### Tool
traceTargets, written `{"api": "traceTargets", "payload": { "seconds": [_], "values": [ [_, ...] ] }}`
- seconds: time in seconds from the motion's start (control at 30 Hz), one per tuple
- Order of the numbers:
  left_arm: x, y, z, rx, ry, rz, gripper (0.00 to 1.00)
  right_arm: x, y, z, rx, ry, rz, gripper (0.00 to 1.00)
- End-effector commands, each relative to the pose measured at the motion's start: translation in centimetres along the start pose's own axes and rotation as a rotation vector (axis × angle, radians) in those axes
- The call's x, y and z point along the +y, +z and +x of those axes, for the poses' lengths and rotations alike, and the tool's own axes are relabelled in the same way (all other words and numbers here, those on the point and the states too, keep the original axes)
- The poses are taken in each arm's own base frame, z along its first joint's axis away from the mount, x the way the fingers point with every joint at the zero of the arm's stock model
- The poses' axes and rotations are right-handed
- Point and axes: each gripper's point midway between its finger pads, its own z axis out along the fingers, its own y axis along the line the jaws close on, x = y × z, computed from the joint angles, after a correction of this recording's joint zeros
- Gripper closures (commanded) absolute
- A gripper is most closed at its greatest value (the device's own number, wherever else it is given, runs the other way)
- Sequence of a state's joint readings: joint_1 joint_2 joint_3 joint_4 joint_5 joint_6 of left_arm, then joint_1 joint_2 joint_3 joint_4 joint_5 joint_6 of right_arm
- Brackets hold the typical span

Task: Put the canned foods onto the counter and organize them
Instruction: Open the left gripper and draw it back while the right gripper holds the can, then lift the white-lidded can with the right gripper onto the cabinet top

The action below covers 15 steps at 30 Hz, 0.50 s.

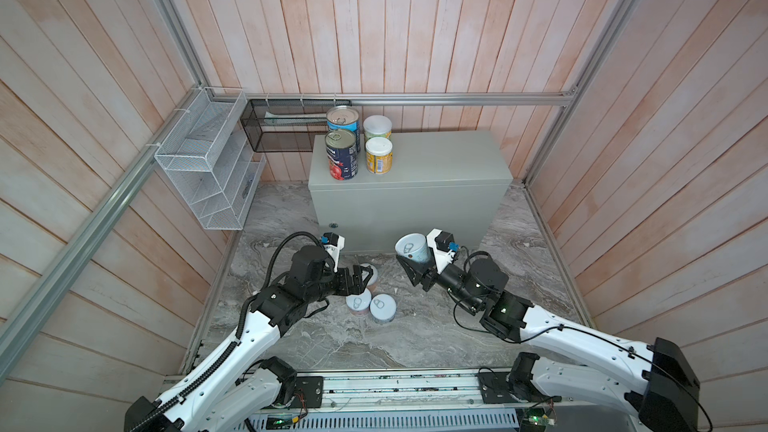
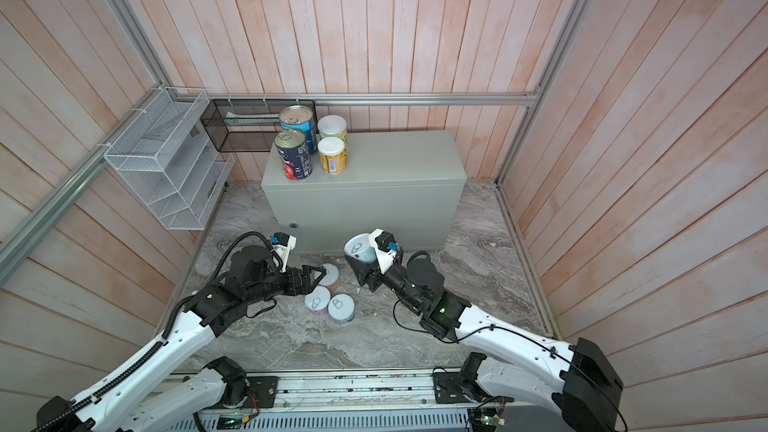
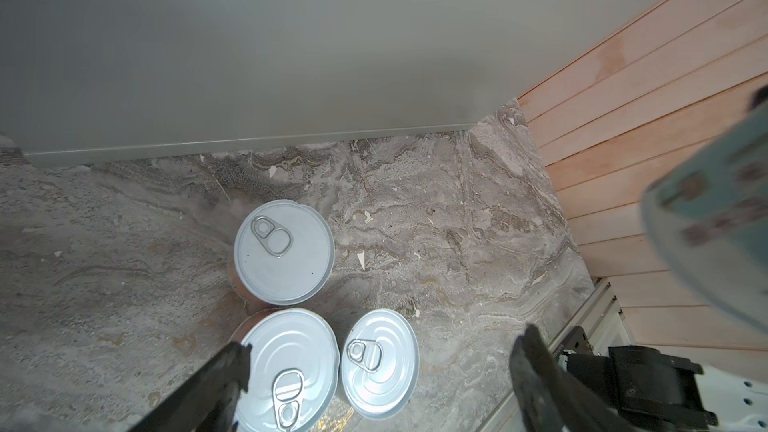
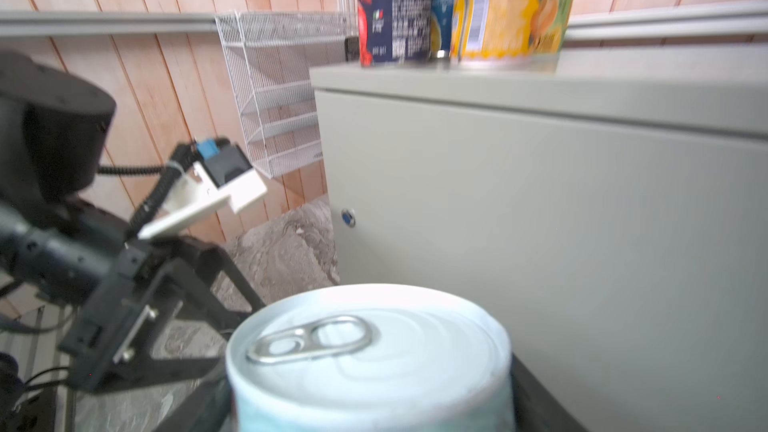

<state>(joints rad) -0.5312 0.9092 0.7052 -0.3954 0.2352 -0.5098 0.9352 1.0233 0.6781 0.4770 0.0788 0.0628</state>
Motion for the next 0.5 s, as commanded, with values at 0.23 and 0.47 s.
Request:
{"api": "traceTargets", "payload": {
  "seconds": [0.23,0.47],
  "values": [
    [0.2,0.9,-0.5,-0.068,-0.016,0.027,0.00,-3.6,0.5,-14.4,-0.262,-0.039,0.087,0.47],
    [0.0,0.7,-0.4,-0.082,0.005,0.045,0.00,-6.6,4.0,-17.3,-0.279,-0.071,0.102,0.47]
  ]
}}
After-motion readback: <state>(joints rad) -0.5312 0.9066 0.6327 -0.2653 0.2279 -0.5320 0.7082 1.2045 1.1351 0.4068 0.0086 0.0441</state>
